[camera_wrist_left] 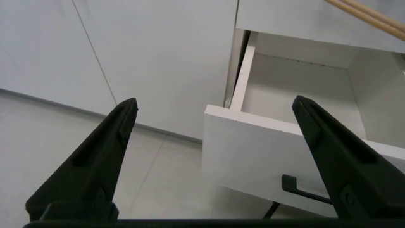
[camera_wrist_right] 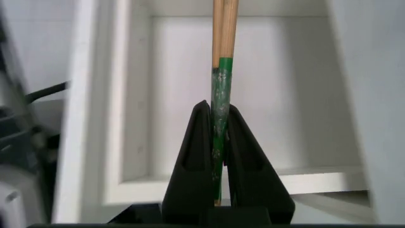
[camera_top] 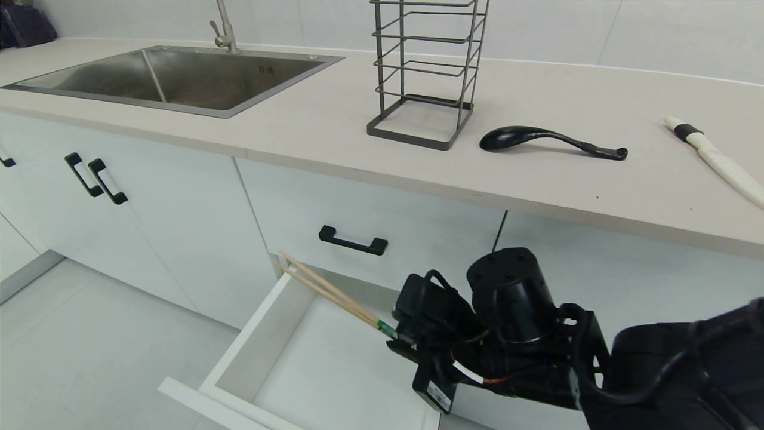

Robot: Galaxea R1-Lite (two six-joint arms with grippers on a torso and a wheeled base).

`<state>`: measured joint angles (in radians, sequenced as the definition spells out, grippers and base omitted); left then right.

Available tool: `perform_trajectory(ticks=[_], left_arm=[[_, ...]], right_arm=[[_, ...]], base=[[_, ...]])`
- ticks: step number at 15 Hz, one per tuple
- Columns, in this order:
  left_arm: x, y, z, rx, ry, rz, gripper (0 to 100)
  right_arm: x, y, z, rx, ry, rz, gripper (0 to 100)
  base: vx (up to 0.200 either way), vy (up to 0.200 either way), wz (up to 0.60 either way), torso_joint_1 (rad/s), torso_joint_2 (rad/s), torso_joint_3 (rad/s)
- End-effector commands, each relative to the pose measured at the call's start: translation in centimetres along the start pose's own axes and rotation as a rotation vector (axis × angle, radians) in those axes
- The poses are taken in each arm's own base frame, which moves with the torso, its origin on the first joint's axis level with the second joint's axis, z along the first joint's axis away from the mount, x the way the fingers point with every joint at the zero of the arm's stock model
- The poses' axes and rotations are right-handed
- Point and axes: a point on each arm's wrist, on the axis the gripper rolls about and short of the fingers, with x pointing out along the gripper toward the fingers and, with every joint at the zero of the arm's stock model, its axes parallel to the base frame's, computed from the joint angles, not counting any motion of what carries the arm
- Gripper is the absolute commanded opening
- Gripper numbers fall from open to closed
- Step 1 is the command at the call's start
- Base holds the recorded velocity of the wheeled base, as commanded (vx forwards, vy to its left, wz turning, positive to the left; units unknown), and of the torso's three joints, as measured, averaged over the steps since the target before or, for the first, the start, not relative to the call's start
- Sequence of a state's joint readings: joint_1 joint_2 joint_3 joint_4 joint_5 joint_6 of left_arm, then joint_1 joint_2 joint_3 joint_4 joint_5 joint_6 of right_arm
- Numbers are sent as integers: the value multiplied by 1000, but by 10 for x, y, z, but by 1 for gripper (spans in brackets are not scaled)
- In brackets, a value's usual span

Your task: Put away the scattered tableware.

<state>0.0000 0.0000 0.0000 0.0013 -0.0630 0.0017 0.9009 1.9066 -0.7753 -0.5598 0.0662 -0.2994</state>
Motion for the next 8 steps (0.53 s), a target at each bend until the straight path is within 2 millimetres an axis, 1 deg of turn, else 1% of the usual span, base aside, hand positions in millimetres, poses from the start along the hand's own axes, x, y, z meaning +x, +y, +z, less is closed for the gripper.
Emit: perform_trajectory(ticks=[1, 4, 5, 8], left_arm=[[0, 0, 0, 0, 2, 0, 100], [0, 0, 0, 0, 2, 2, 100], [0, 0, 0, 0, 2, 0, 100], [0, 0, 0, 0, 2, 2, 100]], right_arm=[[33, -2, -6, 2, 51, -44, 0], [55, -1, 1, -5, 49, -67, 0], [55, -1, 1, -7, 48, -69, 0], [56, 1, -8, -4, 93, -69, 0]], base=[[0, 0, 0, 0, 0, 0], [0, 0, 0, 0, 0, 0], [0, 0, 0, 0, 0, 0], [0, 0, 0, 0, 0, 0]])
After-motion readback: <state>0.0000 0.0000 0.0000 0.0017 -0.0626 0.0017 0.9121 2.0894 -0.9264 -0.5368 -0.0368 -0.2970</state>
